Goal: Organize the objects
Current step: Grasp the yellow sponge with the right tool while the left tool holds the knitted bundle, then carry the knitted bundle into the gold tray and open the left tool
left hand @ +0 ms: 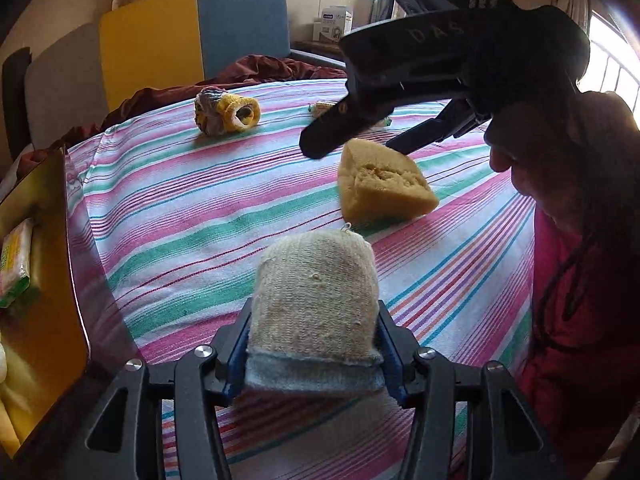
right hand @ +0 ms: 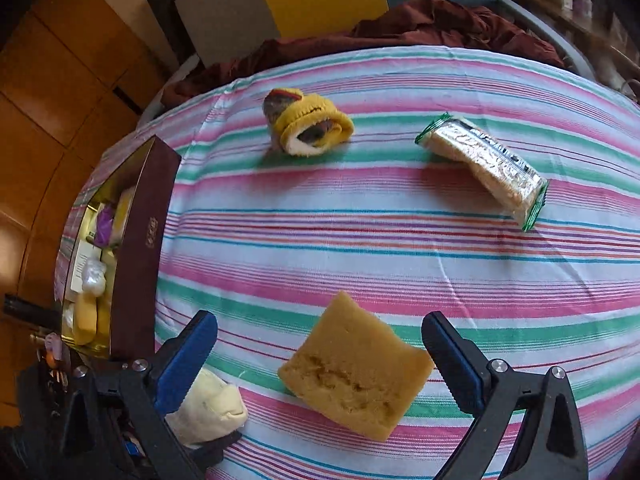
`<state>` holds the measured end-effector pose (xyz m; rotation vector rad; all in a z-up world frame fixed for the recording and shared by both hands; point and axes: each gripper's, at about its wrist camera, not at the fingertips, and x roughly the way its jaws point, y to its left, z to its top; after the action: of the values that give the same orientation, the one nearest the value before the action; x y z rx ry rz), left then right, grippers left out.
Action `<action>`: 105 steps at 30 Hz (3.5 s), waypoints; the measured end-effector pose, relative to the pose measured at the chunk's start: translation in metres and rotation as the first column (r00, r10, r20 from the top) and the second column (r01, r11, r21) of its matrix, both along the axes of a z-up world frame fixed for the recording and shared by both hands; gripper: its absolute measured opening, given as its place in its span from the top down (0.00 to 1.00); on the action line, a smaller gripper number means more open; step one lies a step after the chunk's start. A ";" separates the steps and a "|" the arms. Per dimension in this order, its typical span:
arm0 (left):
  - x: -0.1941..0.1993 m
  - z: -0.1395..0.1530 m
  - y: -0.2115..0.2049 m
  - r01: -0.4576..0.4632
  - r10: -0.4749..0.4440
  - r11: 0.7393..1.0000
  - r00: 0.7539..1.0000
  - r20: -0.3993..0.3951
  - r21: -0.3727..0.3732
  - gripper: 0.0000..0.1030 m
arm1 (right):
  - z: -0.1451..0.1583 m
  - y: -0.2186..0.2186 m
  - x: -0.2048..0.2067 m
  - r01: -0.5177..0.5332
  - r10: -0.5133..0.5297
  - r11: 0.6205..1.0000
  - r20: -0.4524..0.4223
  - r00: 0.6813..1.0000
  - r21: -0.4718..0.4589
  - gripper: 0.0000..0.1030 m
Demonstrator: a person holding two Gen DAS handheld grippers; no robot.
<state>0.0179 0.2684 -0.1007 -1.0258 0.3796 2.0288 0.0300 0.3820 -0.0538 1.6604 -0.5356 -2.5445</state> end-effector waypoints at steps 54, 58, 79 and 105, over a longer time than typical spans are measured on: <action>0.006 0.000 0.003 -0.040 0.040 0.999 0.999 0.005 -0.011 0.50 | -0.035 0.011 -0.030 0.072 -0.110 0.964 0.135 0.985 0.257 0.33; 0.012 0.009 0.005 -0.034 0.034 0.999 0.999 -0.004 -0.022 0.51 | -0.037 0.007 -0.032 0.067 -0.104 0.963 0.134 0.985 0.260 0.31; 0.013 0.082 -0.037 -0.122 0.133 0.984 0.988 -0.075 0.130 0.51 | -0.037 0.001 -0.028 0.045 -0.080 0.952 0.108 0.991 0.301 0.28; -0.071 0.085 -0.276 -0.670 0.645 0.692 0.741 0.187 0.269 0.51 | -0.035 0.000 -0.019 0.011 -0.049 0.920 0.088 0.995 0.392 0.29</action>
<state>-0.0534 -0.0073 -0.0162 -1.1256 -0.4375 2.5550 0.0110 0.3823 -0.0888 1.9121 -0.0509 -2.7423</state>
